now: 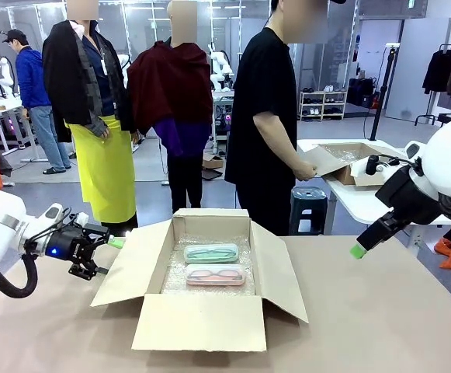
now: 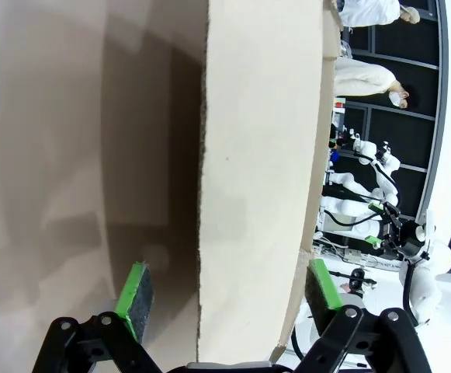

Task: Pack the glasses set securely to prepare it for shipping.
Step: Position the Package Box on the left side of the table.

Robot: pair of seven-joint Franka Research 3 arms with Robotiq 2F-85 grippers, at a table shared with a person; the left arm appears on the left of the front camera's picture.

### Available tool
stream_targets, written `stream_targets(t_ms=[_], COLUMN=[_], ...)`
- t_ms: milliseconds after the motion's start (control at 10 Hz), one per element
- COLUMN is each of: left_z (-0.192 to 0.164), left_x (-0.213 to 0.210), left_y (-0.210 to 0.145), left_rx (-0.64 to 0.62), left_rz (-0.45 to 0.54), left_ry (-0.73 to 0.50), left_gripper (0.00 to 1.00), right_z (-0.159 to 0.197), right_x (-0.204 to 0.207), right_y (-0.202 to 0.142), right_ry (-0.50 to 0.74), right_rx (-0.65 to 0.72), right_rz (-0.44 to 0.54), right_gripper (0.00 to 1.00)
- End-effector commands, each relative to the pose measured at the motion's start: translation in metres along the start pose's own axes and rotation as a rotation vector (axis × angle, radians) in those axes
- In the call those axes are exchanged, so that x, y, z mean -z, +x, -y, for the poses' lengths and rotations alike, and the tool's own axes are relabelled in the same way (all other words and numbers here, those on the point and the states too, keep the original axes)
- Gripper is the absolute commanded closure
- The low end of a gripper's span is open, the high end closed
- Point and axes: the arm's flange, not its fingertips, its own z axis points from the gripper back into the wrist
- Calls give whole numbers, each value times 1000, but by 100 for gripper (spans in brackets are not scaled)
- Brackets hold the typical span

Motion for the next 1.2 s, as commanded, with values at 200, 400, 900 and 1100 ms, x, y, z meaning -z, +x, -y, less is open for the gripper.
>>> stream_targets(t_ms=[200,400,900,1100], left_z=[-16,-19,-14,-10], left_x=[4,9,8,1], left_y=[8,4,1,-2], left_rx=[-10,-28,-7,0], left_rz=[-61,-97,-87,-99], left_ry=[-164,-220,-288,-312], left_gripper=[0,0,100,93], right_z=[-1,-1,-1,-1], right_x=[-1,-1,-1,-1], right_y=[0,0,0,0], right_ry=[-7,-7,-7,-7], right_rx=[0,0,0,0], right_rz=[3,3,3,3], right_gripper=[0,0,0,0])
